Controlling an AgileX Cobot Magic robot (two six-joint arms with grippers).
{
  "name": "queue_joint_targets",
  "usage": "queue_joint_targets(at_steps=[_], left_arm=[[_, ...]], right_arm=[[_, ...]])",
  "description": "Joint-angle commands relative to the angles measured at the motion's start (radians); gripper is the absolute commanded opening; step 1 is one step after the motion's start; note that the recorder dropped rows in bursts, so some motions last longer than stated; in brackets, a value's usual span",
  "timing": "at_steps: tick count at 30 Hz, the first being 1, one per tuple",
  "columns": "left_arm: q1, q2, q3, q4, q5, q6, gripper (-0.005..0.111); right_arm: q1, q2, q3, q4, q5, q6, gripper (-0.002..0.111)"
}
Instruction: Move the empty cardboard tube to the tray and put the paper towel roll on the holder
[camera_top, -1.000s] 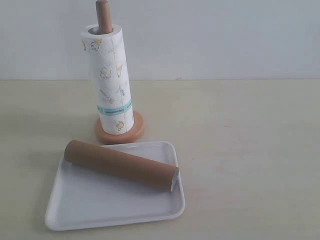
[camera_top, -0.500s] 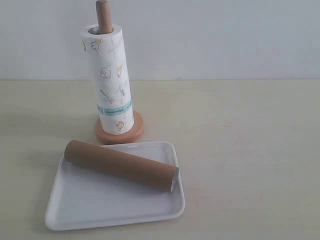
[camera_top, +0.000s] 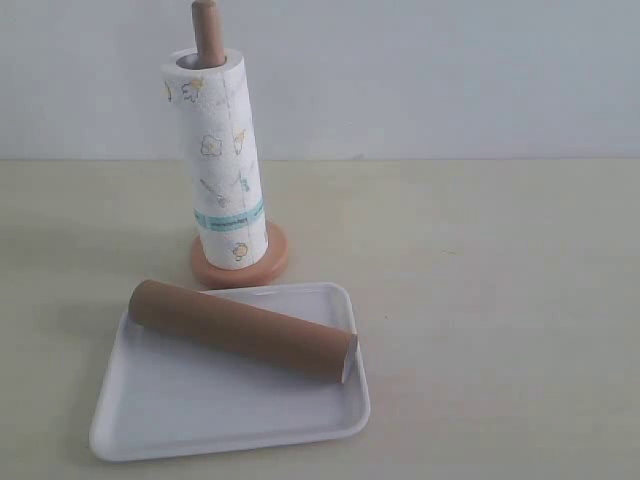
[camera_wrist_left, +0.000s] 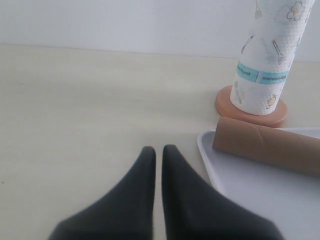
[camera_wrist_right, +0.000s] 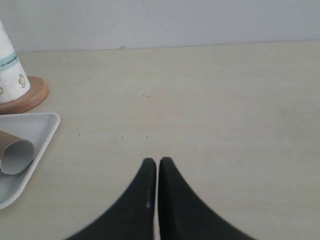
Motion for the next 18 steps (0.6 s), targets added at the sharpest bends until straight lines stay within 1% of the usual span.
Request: queue_joint_targets(at_steps=[1, 18], left_arm=[[-0.009, -0.003, 0.004, 0.001, -0.004, 0.001, 0.004], [-0.009, -0.003, 0.004, 0.001, -0.004, 0.001, 0.004]], right_arm=[[-0.007, -0.005, 0.0, -0.008, -0.004, 0.036, 0.001], [-0.009, -0.005, 0.0, -0.006, -0.005, 0.04, 0.001]])
